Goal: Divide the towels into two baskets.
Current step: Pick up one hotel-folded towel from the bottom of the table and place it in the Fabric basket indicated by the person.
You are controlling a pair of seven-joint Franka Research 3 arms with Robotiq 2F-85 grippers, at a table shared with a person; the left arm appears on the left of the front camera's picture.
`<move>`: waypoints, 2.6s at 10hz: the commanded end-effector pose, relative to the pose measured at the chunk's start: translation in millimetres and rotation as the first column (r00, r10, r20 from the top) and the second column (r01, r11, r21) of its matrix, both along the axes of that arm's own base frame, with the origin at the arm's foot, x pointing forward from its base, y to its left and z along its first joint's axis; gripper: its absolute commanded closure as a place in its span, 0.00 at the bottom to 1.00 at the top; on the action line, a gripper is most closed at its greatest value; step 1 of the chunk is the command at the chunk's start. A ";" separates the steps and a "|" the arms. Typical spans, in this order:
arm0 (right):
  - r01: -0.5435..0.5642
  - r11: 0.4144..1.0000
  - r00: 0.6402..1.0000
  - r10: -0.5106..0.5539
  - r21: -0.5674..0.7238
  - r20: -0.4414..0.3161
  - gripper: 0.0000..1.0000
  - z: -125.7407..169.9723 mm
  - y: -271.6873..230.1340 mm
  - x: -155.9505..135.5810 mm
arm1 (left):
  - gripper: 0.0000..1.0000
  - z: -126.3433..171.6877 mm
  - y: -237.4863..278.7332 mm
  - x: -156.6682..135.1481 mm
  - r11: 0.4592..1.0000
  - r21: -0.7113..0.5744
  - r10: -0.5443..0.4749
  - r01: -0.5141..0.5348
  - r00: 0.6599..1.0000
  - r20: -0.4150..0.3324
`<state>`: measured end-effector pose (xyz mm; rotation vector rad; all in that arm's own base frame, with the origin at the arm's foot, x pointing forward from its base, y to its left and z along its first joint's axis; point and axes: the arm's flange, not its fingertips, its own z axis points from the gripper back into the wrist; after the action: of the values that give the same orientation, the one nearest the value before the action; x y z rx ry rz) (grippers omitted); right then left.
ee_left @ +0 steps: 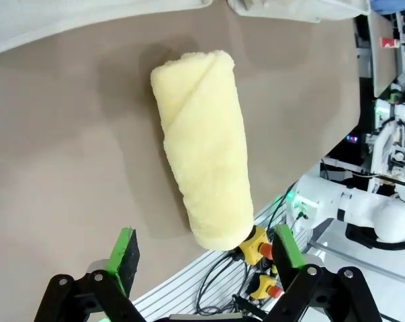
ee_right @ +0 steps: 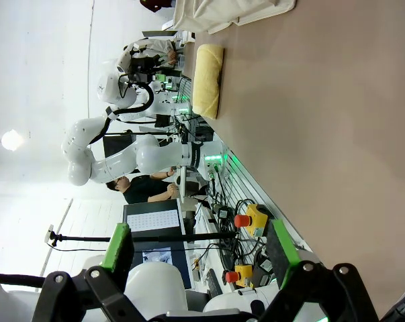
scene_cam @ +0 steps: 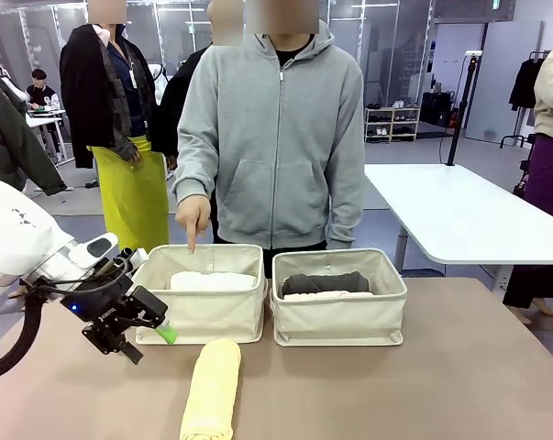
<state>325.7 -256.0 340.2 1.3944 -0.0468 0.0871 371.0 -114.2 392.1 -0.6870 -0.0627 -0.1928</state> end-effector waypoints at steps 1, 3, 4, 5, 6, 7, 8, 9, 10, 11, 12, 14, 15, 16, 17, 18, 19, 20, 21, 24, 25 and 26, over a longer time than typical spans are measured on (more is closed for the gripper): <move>0.002 1.000 1.000 -0.002 -0.011 0.001 0.00 1.6 2.1 -1.7 | 0.00 4.7 9.3 1.1 1.000 -0.009 0.010 -0.010 1.000 -0.005; 0.002 1.000 1.000 -0.002 -0.011 0.001 0.00 1.6 2.1 -1.7 | 0.00 4.7 9.3 1.1 1.000 -0.009 0.010 -0.010 1.000 -0.005; 0.002 1.000 1.000 -0.002 -0.011 0.001 0.00 1.6 2.1 -1.7 | 0.00 4.7 9.3 1.1 1.000 -0.009 0.010 -0.010 1.000 -0.005; 0.002 1.000 1.000 -0.002 -0.011 0.001 0.00 1.6 2.1 -1.7 | 0.00 1.1 9.2 2.4 1.000 -0.015 0.021 -0.021 1.000 -0.002; 0.002 1.000 1.000 -0.002 -0.011 0.001 0.00 1.6 2.1 -1.7 | 0.00 -7.7 -4.9 2.7 0.992 0.060 0.115 -0.112 0.992 -0.050; 0.002 1.000 1.000 -0.002 -0.011 0.001 0.00 1.6 2.1 -1.7 | 0.00 -14.6 -19.0 2.1 0.987 0.056 0.151 -0.148 0.986 -0.065; 0.002 1.000 1.000 -0.002 -0.011 0.001 0.00 1.6 2.1 -1.7 | 0.00 -17.9 -28.0 -0.3 0.976 0.099 0.202 -0.192 0.974 -0.100; 0.002 1.000 1.000 -0.002 -0.011 0.001 0.00 1.6 2.1 -1.7 | 0.00 -22.9 -34.4 -2.1 0.957 0.126 0.279 -0.262 0.950 -0.140; 0.002 1.000 1.000 -0.002 -0.011 0.001 0.00 1.6 2.1 -1.7 | 0.00 -31.3 -39.3 -3.6 0.950 0.148 0.296 -0.276 0.945 -0.137; 0.002 1.000 1.000 -0.002 -0.011 0.001 0.00 1.6 2.1 -1.7 | 0.00 -37.9 -47.2 -5.2 0.948 0.169 0.295 -0.271 0.945 -0.137; 0.002 1.000 1.000 -0.002 -0.011 0.001 0.00 1.6 2.1 -1.7 | 0.00 -48.1 -55.0 -4.8 0.941 0.189 0.305 -0.279 0.945 -0.121; 0.002 1.000 1.000 -0.002 -0.011 0.001 0.00 1.6 2.1 -1.7 | 0.00 -65.4 -73.1 -6.9 0.954 0.189 0.258 -0.234 0.960 -0.114; 0.002 1.000 1.000 -0.002 -0.011 0.001 0.00 1.6 2.1 -1.7 | 0.00 -69.9 -80.4 -7.5 0.963 0.170 0.228 -0.208 0.967 -0.111; 0.002 1.000 1.000 -0.002 -0.011 0.001 0.00 1.6 2.1 -1.7 | 0.00 -73.0 -86.7 -8.6 0.969 0.154 0.210 -0.192 0.972 -0.106; 0.002 1.000 1.000 -0.002 -0.011 0.001 0.00 1.6 2.1 -1.7 | 0.00 -78.3 -95.8 -9.6 0.973 0.152 0.191 -0.173 0.975 -0.111; 0.002 1.000 1.000 -0.002 -0.011 0.001 0.00 1.6 2.1 -1.7 | 0.00 -84.1 -103.5 -10.1 0.978 0.142 0.170 -0.155 0.980 -0.101; 0.002 1.000 1.000 -0.002 -0.011 0.001 0.00 1.6 2.1 -1.7 | 0.00 -89.1 -112.1 -10.1 0.980 0.146 0.151 -0.136 0.984 -0.094; 0.002 1.000 1.000 -0.002 -0.011 0.001 0.00 1.6 2.1 -1.7 | 0.00 -91.8 -119.2 -9.8 0.985 0.133 0.117 -0.105 0.990 -0.081; 0.002 1.000 1.000 -0.002 -0.011 0.001 0.00 1.6 2.1 -1.7 | 0.00 -93.0 -124.3 -9.5 0.986 0.136 0.104 -0.093 0.992 -0.077; 0.002 1.000 1.000 -0.002 -0.011 0.001 0.00 1.6 2.1 -1.7 | 0.00 -92.6 -139.2 -9.4 0.991 0.122 0.054 -0.048 0.998 -0.042; 0.002 1.000 1.000 -0.002 -0.011 0.001 0.00 1.6 2.1 -1.7 | 0.07 -92.6 -141.1 -9.6 0.992 0.122 0.046 -0.041 0.998 -0.039; 0.002 1.000 1.000 -0.002 -0.011 0.001 0.00 1.6 2.1 -1.7 | 0.19 -92.2 -143.3 -10.7 0.992 0.122 0.038 -0.033 0.998 -0.040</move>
<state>325.7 -255.9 340.2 1.3944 -0.0469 0.0872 362.3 -254.8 308.4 -0.5496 0.0082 -0.1285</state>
